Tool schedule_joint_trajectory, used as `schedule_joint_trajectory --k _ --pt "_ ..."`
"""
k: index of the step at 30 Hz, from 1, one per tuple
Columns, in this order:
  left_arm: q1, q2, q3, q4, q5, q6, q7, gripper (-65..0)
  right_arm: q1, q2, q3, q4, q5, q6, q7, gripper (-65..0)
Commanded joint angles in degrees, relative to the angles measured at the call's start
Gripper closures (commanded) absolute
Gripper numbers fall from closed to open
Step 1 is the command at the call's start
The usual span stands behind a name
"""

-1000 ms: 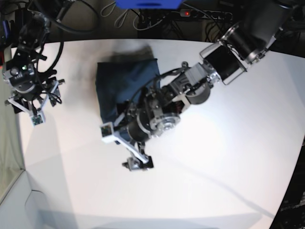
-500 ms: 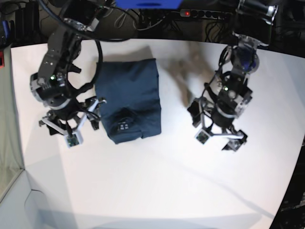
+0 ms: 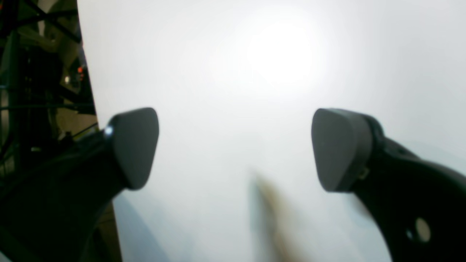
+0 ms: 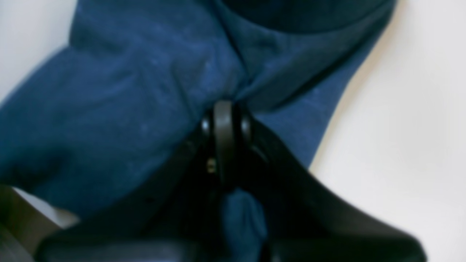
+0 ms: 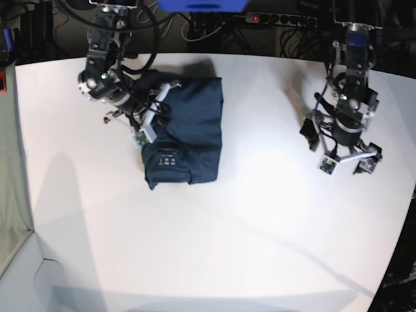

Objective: Layout the t-shirt on the table in an organized manner, then fold the t-shirt properly
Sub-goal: 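Press and straighten the folded bundle's edge with the right gripper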

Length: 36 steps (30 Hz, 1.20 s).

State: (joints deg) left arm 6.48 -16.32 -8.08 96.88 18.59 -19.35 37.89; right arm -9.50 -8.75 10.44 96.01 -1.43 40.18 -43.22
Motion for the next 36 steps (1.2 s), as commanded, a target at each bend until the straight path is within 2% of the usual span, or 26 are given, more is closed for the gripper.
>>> schedule_joint_trajectory --k 1,4,7,11,14,18,26,34,36 --pt "-0.5 -0.6 -0.8 1.4 0.2 0.6 -1.1 -65.0 -0.2 0.0 -0.2 0.3 0.0 -0.2 1.0 0.0" --pt "0.2 -0.6 -1.3 1.4 0.2 0.6 -1.1 -65.0 -1.0 2.3 -0.1 -2.9 0.2 -0.2 5.1 0.0" --pt "0.5 -0.3 -1.2 1.4 0.2 0.6 -1.1 -65.0 -0.7 3.5 0.0 -2.8 0.2 -0.2 7.0 0.0" --pt "0.7 -0.3 -1.4 1.4 0.2 0.6 -1.1 -65.0 0.2 4.0 0.0 6.7 0.2 -0.2 6.6 0.0" --pt "1.6 -0.3 -1.5 1.4 0.2 0.6 -1.1 -65.0 0.2 3.5 -0.4 14.9 0.2 -0.2 3.4 0.0" --pt "2.4 -0.4 -1.6 1.4 0.2 0.6 -1.1 -65.0 -0.7 2.0 -0.5 18.6 0.2 -0.2 -2.8 0.0" --pt "4.0 -0.5 -1.6 1.4 0.2 0.6 -1.1 -65.0 -6.8 1.9 -0.5 14.8 0.3 -0.2 -2.5 0.0" --pt "4.1 -0.4 -1.6 1.4 0.2 0.6 -1.1 -65.0 -8.7 1.9 -0.5 2.8 0.3 -0.2 5.8 0.0" --pt "4.1 -0.3 -1.6 1.4 0.2 0.6 -1.1 -65.0 -8.7 1.9 -0.5 2.7 0.3 -0.2 6.2 0.0"
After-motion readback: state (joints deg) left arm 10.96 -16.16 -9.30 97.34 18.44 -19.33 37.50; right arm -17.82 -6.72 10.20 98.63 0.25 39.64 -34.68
